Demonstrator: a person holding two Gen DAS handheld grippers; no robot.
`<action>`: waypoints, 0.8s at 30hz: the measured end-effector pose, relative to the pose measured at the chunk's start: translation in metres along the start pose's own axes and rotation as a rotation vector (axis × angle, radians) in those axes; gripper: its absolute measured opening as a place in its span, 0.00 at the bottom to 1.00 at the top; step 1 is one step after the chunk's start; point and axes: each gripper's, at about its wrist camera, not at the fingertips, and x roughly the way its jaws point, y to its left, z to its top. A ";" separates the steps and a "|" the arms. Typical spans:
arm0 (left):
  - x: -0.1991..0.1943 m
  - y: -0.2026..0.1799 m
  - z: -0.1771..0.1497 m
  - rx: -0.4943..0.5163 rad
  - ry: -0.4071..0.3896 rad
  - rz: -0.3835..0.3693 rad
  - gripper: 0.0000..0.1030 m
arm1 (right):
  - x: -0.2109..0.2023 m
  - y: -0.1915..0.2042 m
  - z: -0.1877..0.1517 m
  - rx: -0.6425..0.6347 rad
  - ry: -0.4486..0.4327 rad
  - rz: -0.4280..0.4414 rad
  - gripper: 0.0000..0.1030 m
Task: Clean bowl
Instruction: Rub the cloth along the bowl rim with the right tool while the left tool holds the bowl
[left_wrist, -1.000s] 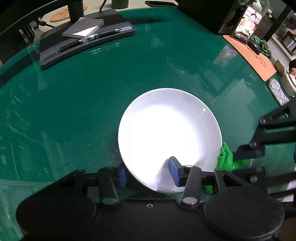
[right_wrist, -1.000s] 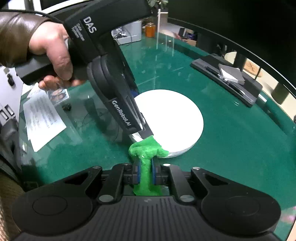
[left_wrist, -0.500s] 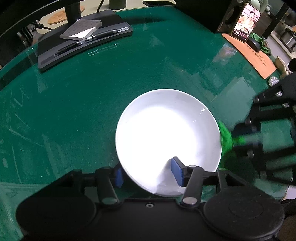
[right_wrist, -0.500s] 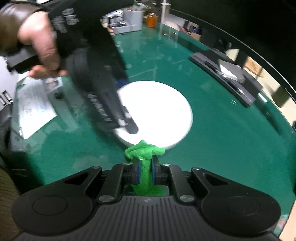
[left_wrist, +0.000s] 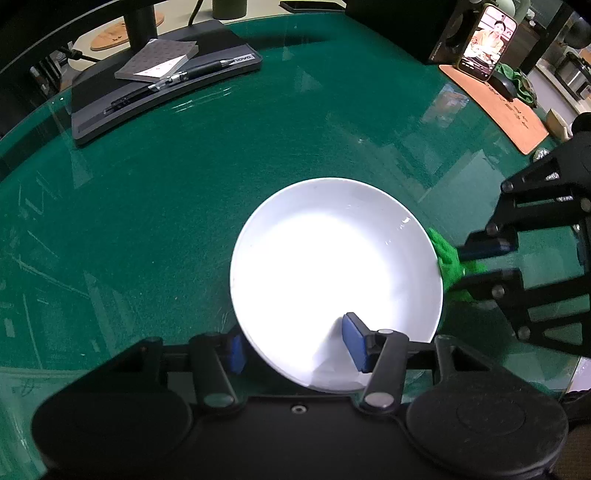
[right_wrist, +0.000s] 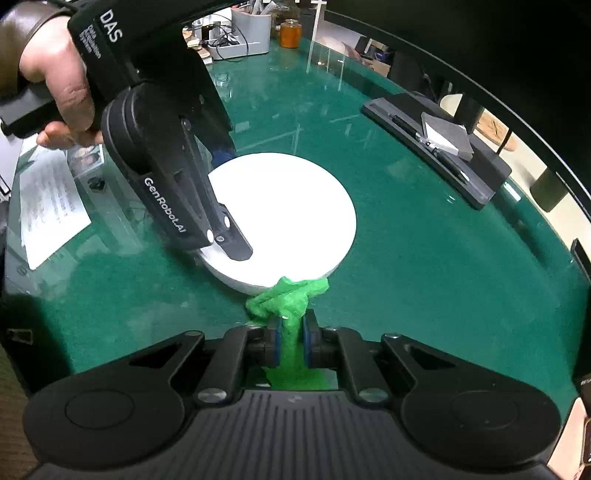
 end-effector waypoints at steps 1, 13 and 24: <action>0.000 0.000 0.000 0.002 0.000 0.001 0.52 | -0.001 0.003 0.000 -0.004 -0.003 0.019 0.10; 0.001 0.000 -0.002 0.012 -0.003 0.002 0.56 | 0.008 -0.005 0.001 0.006 0.030 -0.007 0.10; 0.001 0.001 -0.003 0.015 -0.005 0.001 0.58 | 0.011 -0.010 0.004 -0.013 0.041 -0.010 0.10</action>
